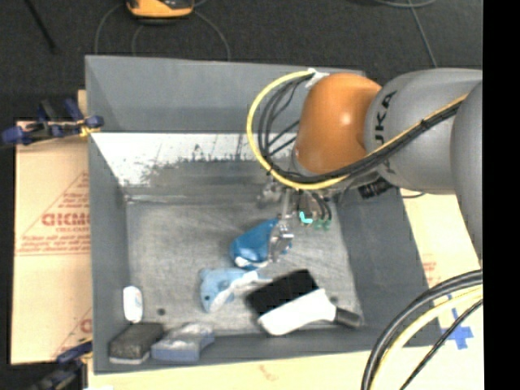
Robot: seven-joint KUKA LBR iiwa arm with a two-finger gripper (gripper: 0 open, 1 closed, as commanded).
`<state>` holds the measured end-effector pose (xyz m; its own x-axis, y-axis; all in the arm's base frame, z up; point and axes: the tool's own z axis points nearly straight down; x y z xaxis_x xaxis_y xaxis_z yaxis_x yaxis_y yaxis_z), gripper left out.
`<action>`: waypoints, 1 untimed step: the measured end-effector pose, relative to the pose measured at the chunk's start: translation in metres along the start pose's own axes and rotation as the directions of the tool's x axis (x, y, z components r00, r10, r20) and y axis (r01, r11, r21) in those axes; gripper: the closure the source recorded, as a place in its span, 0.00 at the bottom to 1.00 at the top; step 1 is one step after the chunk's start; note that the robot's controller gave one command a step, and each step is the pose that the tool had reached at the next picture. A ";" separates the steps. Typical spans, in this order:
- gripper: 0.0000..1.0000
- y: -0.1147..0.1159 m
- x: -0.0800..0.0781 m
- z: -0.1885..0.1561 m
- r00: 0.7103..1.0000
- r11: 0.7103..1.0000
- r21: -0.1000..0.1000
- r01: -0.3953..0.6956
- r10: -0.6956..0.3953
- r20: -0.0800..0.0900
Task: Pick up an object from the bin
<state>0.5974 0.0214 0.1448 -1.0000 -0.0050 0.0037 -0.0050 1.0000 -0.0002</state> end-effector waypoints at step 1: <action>0.00 0.000 -0.002 -0.004 1.000 1.000 0.000 0.000 0.000 0.008</action>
Offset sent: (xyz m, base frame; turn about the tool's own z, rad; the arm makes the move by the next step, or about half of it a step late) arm 0.0047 0.0151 -0.0748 -0.1468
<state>0.5993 0.0214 0.1491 -1.0000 -0.0046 -0.0041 -0.0046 1.0000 0.0001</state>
